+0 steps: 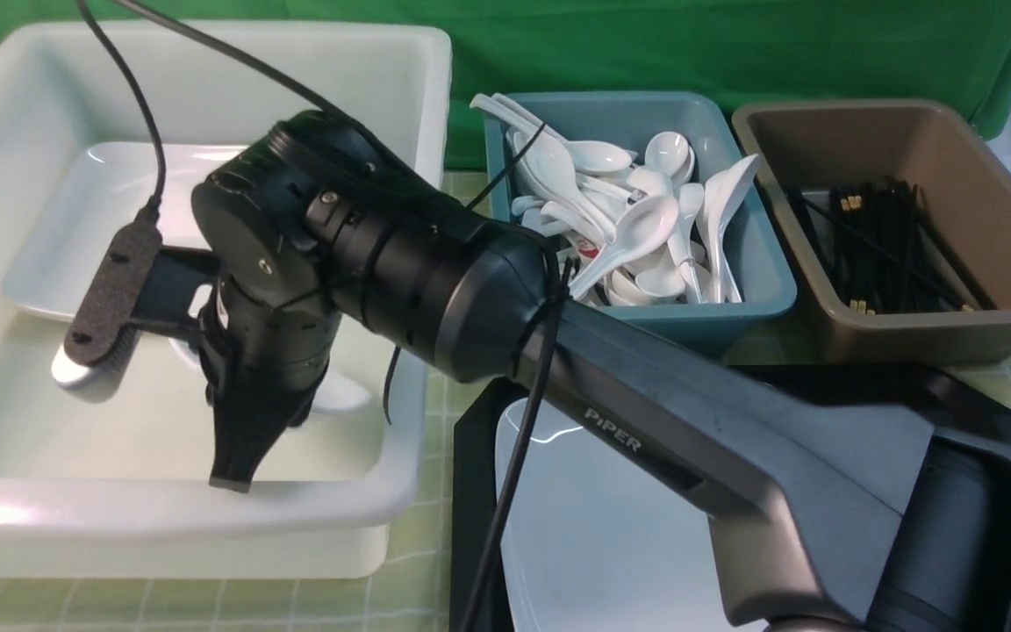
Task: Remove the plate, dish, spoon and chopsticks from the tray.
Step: Use the right arm to put the small plate into the large storage box on the left, then use the left arm to grab a plate from the dinner plate
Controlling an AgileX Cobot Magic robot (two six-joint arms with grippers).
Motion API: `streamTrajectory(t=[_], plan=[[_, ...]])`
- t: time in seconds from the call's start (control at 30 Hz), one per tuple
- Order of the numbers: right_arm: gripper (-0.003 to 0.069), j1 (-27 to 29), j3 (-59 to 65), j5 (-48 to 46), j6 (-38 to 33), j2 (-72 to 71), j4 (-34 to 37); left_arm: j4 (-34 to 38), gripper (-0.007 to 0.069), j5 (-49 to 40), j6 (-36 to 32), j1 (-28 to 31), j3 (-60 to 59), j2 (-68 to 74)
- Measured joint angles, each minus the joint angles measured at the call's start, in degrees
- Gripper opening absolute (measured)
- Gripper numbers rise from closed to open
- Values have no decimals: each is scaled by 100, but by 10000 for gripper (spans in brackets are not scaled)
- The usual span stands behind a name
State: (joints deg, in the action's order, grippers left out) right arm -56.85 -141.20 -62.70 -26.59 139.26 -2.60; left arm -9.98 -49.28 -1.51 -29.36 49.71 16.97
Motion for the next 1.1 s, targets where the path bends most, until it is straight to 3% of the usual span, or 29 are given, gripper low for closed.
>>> streamTrajectory(t=[0.07,0.13,0.37,0.6,0.73,0.83,0.93,1.1], plan=[[205,0,0,-74,0,0,26,0,6,5,0,0,0,0],[321,0,-6,-216,0,0,36,0,6,5,0,-1,0,0],[372,-15,-6,-408,108,-176,44,18,6,11,-6,-6,0,0],[313,-104,0,-419,504,-1219,-30,49,6,134,-127,-6,0,15],[181,-91,276,-419,1563,-2006,-489,68,6,130,-143,-6,0,237],[118,-50,930,-419,1774,-2620,-529,174,6,32,-170,-6,0,426],[68,89,2301,-419,2042,-3648,-582,541,6,-84,-557,-6,0,741],[67,516,4942,-409,2586,-5351,-653,1565,6,-92,-1676,-20,6,1450]])
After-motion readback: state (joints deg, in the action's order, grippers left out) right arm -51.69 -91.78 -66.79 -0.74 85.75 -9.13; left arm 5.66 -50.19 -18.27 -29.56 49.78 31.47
